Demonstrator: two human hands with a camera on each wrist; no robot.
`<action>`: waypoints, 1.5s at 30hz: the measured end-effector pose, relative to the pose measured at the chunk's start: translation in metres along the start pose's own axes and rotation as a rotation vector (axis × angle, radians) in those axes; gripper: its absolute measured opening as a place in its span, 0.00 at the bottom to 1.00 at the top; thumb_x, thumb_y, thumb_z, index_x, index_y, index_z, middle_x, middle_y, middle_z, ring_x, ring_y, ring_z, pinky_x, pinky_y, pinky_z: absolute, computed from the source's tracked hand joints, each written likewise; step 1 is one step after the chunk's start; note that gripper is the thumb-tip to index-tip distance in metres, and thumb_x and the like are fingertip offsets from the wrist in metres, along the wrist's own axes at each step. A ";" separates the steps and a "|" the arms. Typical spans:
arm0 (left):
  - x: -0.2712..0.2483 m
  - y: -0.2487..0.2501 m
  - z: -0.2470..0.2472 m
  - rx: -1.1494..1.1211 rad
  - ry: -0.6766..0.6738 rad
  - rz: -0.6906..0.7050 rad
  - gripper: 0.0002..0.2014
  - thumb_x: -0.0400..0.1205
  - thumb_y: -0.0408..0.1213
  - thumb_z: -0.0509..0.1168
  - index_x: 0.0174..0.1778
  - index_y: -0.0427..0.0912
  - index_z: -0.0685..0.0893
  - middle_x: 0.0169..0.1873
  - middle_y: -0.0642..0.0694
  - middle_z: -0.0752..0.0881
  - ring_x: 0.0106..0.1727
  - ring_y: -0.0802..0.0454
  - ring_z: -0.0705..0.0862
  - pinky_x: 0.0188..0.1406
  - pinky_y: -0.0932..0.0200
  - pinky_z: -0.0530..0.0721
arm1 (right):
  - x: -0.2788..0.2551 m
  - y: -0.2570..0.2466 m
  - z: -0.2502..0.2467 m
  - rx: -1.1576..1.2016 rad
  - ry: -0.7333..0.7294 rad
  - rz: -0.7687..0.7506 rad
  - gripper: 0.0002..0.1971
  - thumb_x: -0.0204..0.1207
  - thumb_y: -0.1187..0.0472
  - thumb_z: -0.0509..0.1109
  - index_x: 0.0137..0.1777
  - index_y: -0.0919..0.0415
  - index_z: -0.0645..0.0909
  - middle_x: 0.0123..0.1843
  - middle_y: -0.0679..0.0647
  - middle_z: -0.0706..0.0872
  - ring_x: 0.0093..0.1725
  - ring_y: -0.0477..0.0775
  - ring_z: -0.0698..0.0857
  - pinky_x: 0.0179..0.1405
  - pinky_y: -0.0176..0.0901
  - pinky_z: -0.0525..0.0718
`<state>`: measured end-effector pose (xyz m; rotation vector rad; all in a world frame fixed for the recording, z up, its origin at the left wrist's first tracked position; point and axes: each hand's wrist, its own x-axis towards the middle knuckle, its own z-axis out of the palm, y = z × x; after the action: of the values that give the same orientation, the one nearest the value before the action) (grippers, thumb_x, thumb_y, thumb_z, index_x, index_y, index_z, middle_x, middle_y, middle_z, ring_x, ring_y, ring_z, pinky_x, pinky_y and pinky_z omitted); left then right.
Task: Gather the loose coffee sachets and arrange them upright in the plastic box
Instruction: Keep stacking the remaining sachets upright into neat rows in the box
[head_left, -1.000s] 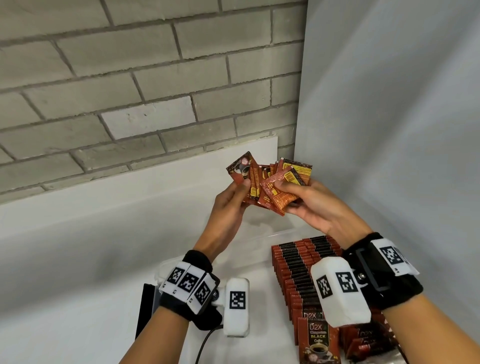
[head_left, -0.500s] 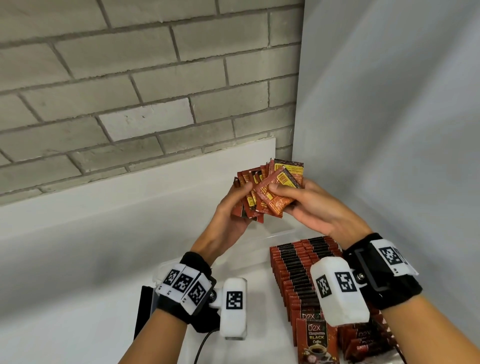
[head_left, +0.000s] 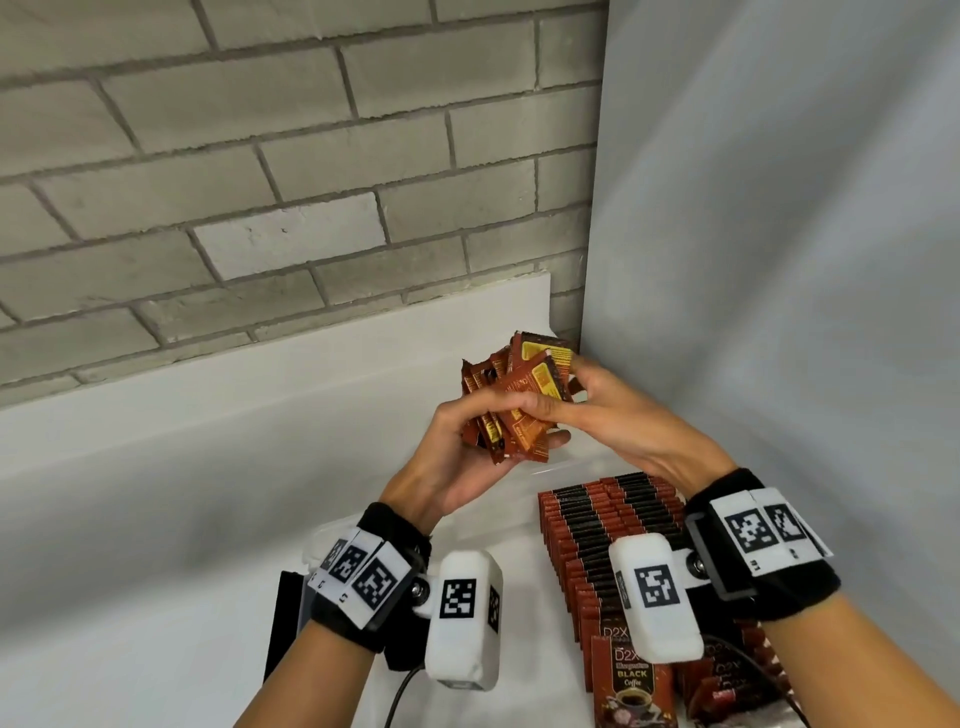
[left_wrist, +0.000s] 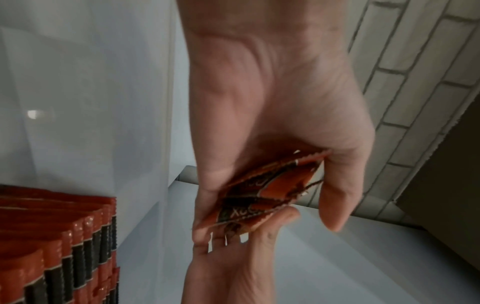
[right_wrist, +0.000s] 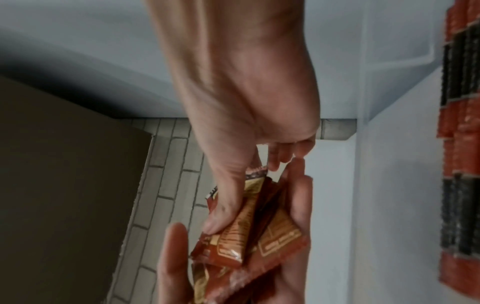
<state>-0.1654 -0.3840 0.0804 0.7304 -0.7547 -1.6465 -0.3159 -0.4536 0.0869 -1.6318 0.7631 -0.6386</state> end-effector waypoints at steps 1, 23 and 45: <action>0.000 0.000 0.001 -0.001 0.000 -0.017 0.32 0.65 0.34 0.78 0.66 0.30 0.81 0.67 0.28 0.80 0.70 0.33 0.78 0.72 0.29 0.70 | 0.002 0.003 -0.002 -0.066 0.042 -0.021 0.33 0.58 0.40 0.76 0.64 0.47 0.73 0.63 0.52 0.81 0.62 0.45 0.81 0.60 0.35 0.80; -0.001 0.007 -0.005 0.002 0.083 -0.129 0.30 0.75 0.47 0.72 0.67 0.30 0.80 0.62 0.28 0.83 0.54 0.33 0.87 0.59 0.44 0.86 | 0.007 0.014 -0.009 -0.344 0.213 -0.221 0.31 0.55 0.38 0.75 0.50 0.57 0.71 0.38 0.50 0.81 0.34 0.44 0.80 0.32 0.27 0.76; -0.003 0.006 0.008 0.086 0.109 -0.139 0.09 0.73 0.36 0.67 0.44 0.39 0.91 0.43 0.39 0.90 0.45 0.46 0.90 0.44 0.51 0.90 | -0.008 0.003 0.016 -0.395 -0.171 -0.239 0.66 0.53 0.46 0.87 0.79 0.32 0.38 0.81 0.37 0.50 0.81 0.36 0.52 0.76 0.30 0.60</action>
<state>-0.1680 -0.3808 0.0902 0.9437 -0.7138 -1.6916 -0.3092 -0.4379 0.0812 -2.1340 0.5973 -0.5269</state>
